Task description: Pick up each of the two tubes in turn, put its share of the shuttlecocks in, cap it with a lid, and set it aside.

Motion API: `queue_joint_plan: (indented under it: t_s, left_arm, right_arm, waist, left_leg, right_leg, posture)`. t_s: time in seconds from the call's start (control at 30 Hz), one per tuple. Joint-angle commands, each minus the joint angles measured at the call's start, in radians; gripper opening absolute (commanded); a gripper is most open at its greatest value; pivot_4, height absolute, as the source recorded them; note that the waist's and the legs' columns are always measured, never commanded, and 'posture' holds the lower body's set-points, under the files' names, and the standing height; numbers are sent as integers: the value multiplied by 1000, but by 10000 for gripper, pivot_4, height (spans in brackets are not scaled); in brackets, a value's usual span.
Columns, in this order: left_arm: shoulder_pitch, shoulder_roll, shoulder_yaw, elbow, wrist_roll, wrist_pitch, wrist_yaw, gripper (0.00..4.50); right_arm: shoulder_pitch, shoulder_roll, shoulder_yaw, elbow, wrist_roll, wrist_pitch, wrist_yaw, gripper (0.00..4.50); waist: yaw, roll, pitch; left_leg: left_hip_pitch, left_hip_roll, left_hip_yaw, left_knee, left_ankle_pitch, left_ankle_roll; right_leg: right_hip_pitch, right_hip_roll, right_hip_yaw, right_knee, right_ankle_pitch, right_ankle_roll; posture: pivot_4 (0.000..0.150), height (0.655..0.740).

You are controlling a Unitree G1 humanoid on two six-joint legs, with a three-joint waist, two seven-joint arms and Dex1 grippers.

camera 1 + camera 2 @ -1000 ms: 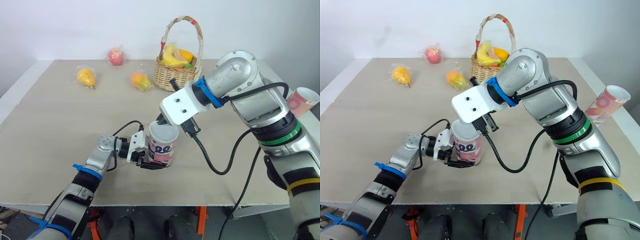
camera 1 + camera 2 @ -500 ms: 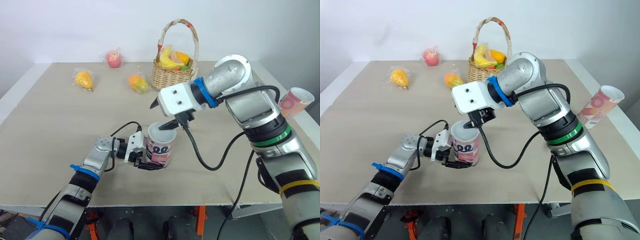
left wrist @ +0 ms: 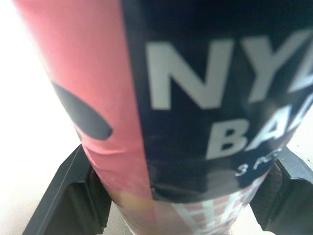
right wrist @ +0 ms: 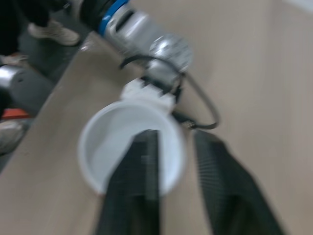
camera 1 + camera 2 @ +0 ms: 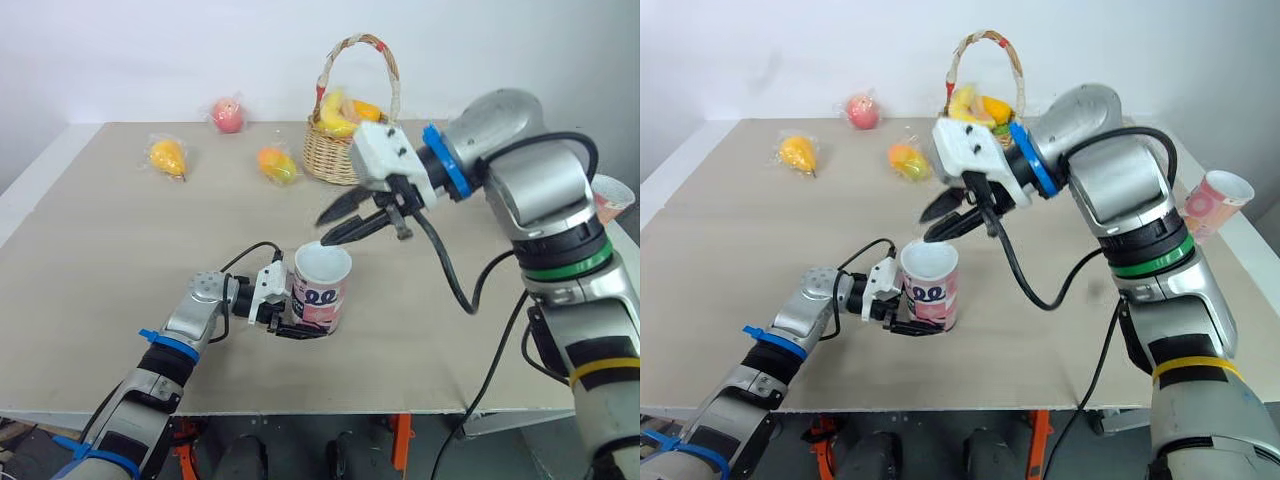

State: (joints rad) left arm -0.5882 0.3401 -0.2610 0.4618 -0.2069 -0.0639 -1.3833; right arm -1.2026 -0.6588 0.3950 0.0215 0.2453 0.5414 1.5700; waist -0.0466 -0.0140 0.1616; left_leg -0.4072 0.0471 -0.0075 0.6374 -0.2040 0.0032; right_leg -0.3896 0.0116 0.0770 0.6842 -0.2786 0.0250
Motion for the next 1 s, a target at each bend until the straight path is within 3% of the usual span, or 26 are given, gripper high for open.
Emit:
queue_joint_plan:
  t_s: [0.03,0.37,0.6,0.77,0.87,0.97,1.0]
  left_arm:
    - [33,15,-30,53,47,28,12,32138]
    - [37,22,-25,47,48,30,15,32138]
    - [37,22,-22,43,46,31,18,32138]
    - [46,19,-8,20,30,33,23,32138]
    - [56,13,4,6,19,28,28,32138]
    - [63,6,13,-2,12,18,32,32138]
    - [65,6,13,-5,11,16,32,32138]
  right_arm:
    - [-17,-13,8,-47,39,-21,44,465]
    - [-36,-8,196,-38,-24,-98,44,465]
    - [-14,25,341,51,-210,-252,41,465]
    - [-61,117,130,138,-60,-164,1,465]
    - [-87,78,-4,135,48,-42,34,9707]
    - [-34,-51,-62,66,116,8,44,21606]
    - [-9,-96,-77,34,138,22,44,28092]
  waist:
    - [0,1,1]
    - [0,1,0]
    - [-1,0,-2]
    - [-6,-7,-9]
    - [-2,-5,-7]
    - [6,-6,-6]
    - [8,-6,-6]
  left_leg:
    - [0,0,0,0,0,0]
    - [0,0,1,0,0,0]
    - [1,1,1,0,0,0]
    - [9,3,2,-2,0,0]
    - [5,3,1,-2,2,0]
    - [0,2,0,-2,3,-1]
    - [-2,1,-1,-2,2,-1]
  right_leg:
    - [0,0,0,0,0,0]
    - [-1,0,0,0,0,0]
    - [0,1,0,0,0,0]
    - [4,1,0,0,1,-5]
    - [-1,1,0,0,3,-9]
    - [-4,1,-1,0,5,-5]
    - [-5,0,-1,0,4,-6]
  posture:
    - [1500,7400]
    - [1500,7400]
    - [1500,7400]
    - [1500,7400]
    - [1500,7400]
    - [1500,7400]
    - [1500,7400]
